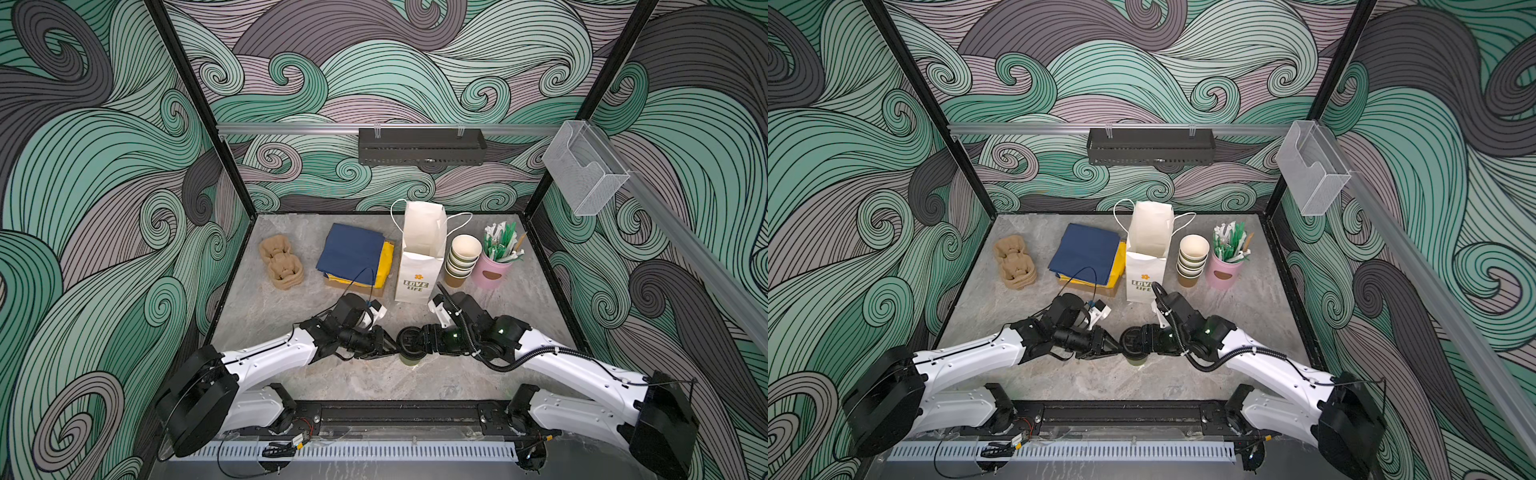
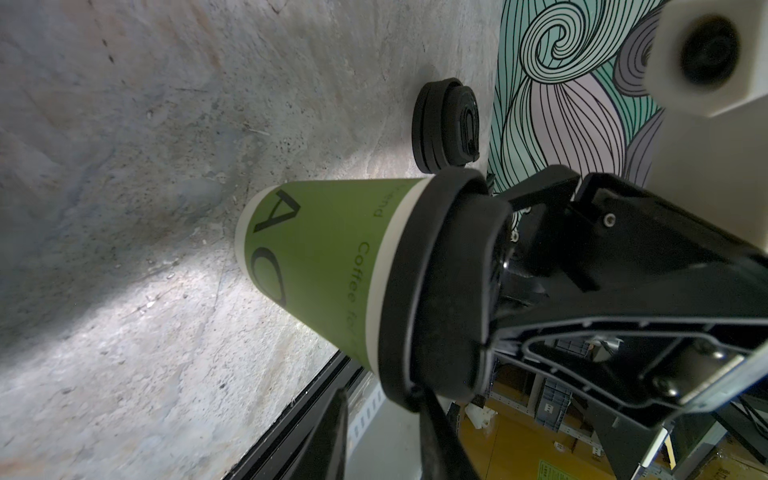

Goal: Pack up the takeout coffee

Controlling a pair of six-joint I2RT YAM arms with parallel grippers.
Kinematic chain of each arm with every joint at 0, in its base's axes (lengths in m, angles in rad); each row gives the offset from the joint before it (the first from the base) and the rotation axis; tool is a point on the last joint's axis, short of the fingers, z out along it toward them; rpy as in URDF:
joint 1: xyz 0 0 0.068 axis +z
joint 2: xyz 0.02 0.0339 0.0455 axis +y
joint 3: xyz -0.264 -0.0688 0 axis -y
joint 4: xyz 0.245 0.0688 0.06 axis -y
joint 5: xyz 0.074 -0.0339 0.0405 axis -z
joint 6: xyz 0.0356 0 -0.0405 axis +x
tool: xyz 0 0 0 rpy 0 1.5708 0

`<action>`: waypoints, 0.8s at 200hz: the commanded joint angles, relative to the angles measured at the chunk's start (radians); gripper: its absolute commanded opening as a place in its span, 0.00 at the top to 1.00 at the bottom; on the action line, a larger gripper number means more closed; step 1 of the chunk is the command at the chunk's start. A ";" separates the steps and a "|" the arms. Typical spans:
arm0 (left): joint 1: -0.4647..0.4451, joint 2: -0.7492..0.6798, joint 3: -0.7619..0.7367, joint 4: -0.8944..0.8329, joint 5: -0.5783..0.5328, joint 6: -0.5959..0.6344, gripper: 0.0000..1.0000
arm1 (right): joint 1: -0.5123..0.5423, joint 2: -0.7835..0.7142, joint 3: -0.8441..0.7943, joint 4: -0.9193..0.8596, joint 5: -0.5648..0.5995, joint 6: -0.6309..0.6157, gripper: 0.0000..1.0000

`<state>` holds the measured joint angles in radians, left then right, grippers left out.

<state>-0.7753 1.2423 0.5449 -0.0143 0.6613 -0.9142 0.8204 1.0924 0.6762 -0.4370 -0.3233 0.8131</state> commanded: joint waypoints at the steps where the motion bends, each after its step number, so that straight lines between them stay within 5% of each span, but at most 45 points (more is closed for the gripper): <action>1: -0.010 0.056 -0.018 -0.174 -0.104 0.050 0.74 | -0.004 0.000 -0.024 -0.032 0.020 0.012 0.31; 160: -0.010 -0.022 0.164 -0.189 -0.036 0.095 0.66 | -0.004 -0.026 -0.012 -0.011 0.014 0.029 0.31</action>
<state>-0.7815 1.2476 0.6884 -0.1230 0.6403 -0.8558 0.8204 1.0847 0.6724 -0.4335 -0.3222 0.8257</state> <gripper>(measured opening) 0.339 0.687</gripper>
